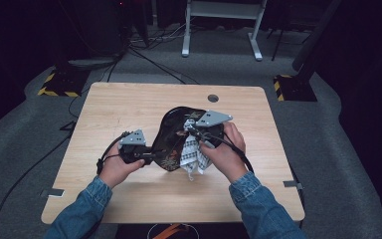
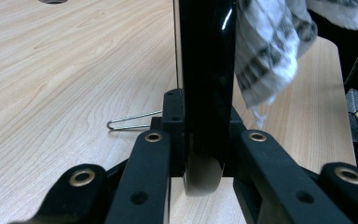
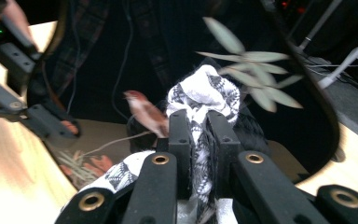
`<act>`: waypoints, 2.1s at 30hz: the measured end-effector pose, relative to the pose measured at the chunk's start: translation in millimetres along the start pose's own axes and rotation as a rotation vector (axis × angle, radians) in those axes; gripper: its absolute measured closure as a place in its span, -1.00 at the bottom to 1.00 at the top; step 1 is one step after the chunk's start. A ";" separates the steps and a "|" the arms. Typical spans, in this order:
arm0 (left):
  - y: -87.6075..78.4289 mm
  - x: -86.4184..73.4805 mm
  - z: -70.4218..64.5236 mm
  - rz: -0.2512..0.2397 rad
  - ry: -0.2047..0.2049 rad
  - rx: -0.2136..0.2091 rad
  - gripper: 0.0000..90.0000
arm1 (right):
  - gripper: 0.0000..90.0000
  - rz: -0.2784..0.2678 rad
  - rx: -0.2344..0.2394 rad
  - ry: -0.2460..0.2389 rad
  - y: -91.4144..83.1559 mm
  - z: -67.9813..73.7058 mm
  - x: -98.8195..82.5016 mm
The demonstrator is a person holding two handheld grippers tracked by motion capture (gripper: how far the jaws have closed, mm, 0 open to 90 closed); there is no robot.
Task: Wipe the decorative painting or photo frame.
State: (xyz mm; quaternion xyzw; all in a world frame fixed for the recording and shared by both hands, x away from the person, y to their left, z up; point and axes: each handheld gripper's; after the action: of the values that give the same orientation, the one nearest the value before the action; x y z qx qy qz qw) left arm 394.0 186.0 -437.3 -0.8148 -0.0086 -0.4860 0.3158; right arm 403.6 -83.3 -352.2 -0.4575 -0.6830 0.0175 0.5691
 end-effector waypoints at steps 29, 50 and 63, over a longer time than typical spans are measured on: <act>0.1 -0.6 1.6 -0.004 -0.007 -0.012 0.77 | 0.84 0.019 -0.040 0.060 -2.5 -16.8 -21.5; 0.4 -0.9 1.1 -0.004 -0.010 -0.012 0.77 | 0.84 0.040 -0.056 0.047 -0.7 -14.7 -25.5; 0.6 -0.7 1.2 -0.001 -0.007 -0.011 0.77 | 0.83 0.025 0.040 -0.072 15.5 29.2 -5.6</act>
State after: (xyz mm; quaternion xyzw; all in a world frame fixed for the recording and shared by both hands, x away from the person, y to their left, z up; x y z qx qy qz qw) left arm 394.7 186.4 -438.6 -0.8181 -0.0075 -0.4835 0.3111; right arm 389.4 -63.4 -375.1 -0.4536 -0.6967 0.0546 0.5530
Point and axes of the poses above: each handheld gripper's, and its own axes: y roughly forward along the jaws, x roughly out of its top, z roughly to its left, and after that the axes turned 11 degrees about -y, right-handed
